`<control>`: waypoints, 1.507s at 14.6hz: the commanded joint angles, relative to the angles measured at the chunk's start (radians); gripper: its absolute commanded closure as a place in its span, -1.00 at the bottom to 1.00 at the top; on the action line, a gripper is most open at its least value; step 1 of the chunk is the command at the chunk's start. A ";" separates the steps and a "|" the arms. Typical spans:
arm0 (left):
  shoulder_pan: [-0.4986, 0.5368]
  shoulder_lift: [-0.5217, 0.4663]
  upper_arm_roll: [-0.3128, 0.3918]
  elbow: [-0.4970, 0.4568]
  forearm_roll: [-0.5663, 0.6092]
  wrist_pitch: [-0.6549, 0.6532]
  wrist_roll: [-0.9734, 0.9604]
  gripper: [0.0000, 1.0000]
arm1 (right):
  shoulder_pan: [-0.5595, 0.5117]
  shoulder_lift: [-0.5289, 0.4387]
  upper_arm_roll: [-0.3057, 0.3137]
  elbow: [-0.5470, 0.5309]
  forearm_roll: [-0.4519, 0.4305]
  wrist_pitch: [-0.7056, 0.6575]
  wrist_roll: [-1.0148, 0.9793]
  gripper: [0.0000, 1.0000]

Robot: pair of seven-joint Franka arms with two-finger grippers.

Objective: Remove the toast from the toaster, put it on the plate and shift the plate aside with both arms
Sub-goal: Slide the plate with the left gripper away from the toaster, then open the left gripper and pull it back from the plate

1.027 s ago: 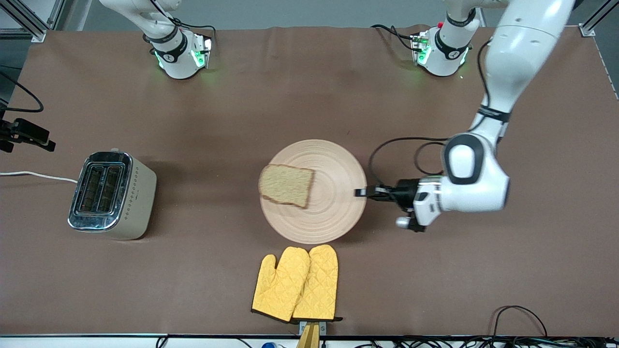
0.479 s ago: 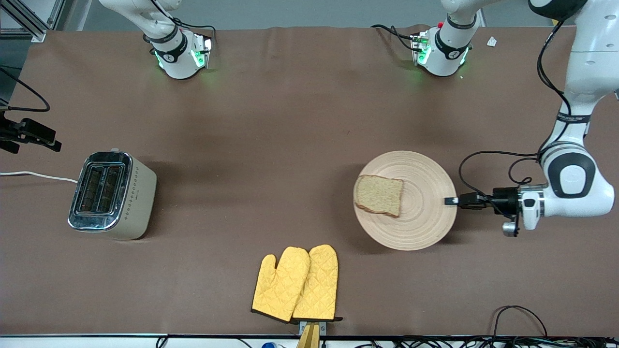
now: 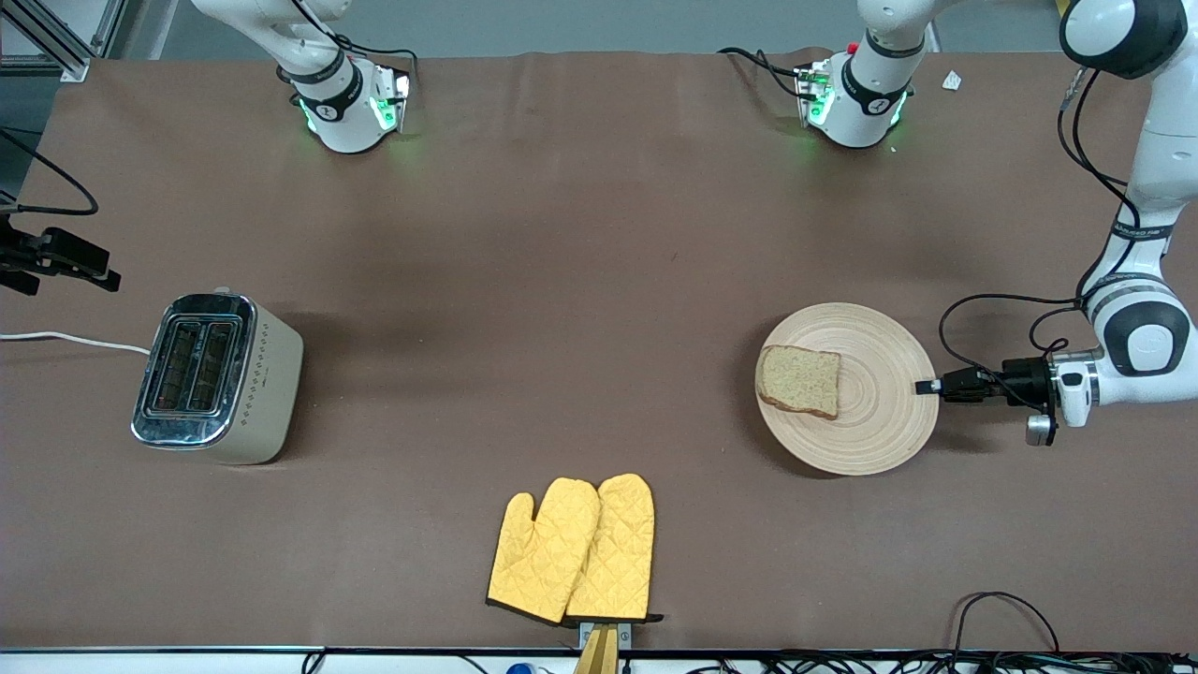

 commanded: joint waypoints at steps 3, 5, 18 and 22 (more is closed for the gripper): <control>0.025 0.045 -0.017 0.033 0.015 -0.028 0.026 0.83 | 0.006 -0.016 0.002 -0.004 0.008 -0.010 0.002 -1.00; 0.030 0.050 -0.016 0.032 0.013 -0.026 0.026 -0.59 | 0.015 -0.016 0.002 -0.005 0.006 -0.013 0.002 -1.00; -0.134 -0.350 -0.117 0.250 0.579 -0.124 -0.443 -1.00 | 0.017 -0.016 0.002 -0.004 0.006 -0.014 0.000 -1.00; -0.247 -0.514 -0.154 0.239 0.648 -0.216 -0.729 -1.00 | 0.017 -0.016 0.002 -0.004 0.006 -0.014 0.000 -1.00</control>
